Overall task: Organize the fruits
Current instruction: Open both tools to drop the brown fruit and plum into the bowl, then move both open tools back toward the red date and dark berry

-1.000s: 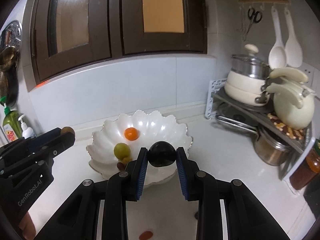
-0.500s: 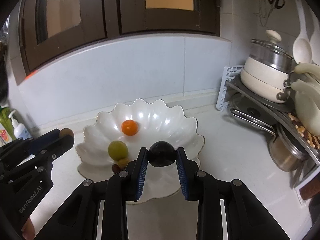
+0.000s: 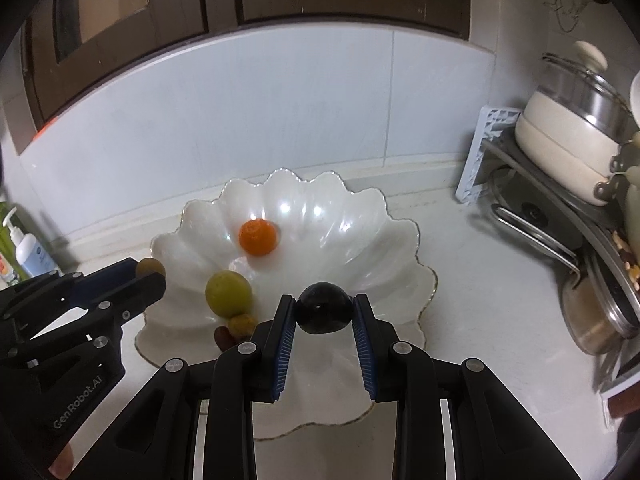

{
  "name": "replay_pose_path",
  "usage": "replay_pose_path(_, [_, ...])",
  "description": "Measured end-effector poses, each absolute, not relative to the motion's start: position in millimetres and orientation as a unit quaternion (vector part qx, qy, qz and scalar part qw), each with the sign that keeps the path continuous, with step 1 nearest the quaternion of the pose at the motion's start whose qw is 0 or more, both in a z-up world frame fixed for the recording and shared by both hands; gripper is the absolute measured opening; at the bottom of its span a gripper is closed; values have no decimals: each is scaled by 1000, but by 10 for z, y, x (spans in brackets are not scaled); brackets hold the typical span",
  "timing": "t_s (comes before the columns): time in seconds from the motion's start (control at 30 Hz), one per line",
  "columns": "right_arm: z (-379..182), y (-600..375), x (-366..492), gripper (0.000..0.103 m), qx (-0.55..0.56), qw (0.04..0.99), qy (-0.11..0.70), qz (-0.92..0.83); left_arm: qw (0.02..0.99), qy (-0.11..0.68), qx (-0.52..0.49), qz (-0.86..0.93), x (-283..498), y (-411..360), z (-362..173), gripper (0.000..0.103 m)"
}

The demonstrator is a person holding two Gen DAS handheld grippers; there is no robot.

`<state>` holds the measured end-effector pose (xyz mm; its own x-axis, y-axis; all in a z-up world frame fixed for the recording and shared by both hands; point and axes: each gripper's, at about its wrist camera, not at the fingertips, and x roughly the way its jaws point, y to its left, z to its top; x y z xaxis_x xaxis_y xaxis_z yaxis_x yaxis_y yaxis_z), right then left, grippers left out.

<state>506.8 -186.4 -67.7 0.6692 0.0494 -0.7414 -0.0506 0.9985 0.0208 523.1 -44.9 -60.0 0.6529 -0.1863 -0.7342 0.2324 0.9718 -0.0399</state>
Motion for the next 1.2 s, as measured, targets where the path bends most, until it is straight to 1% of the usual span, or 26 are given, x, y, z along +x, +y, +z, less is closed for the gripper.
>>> replay_pose_path(0.2, [-761, -1870, 5174, 31, 7, 904, 426, 34, 901, 419, 26, -113, 5318, -462, -675, 24])
replay_pose_path(0.27, [-776, -1869, 5187, 31, 10, 901, 431, 37, 898, 424, 25, -114, 5332, -463, -685, 28])
replay_pose_path(0.33, [-783, -1862, 5190, 32, 10, 899, 437, 37, 897, 426, 26, -115, 5338, -471, -684, 38])
replay_pose_path(0.37, [-783, -1863, 5190, 34, 12, 899, 437, 36, 897, 425, 28, -116, 5336, -472, -680, 39])
replay_pose_path(0.4, [-780, -1869, 5189, 37, 14, 899, 436, 37, 898, 424, 31, -115, 5329, -472, -672, 39])
replay_pose_path(0.43, [-774, -1872, 5184, 37, 15, 899, 435, 36, 899, 422, 33, -114, 5323, -471, -664, 39])
replay_pose_path(0.73, [-583, -1873, 4994, 37, 1, 910, 414, 27, 908, 405, 37, -100, 5138, -420, -493, 39])
replay_pose_path(1.2, [-228, -1946, 4486, 37, 21, 930, 366, 34, 929, 358, 44, -79, 4638, -462, -107, 39])
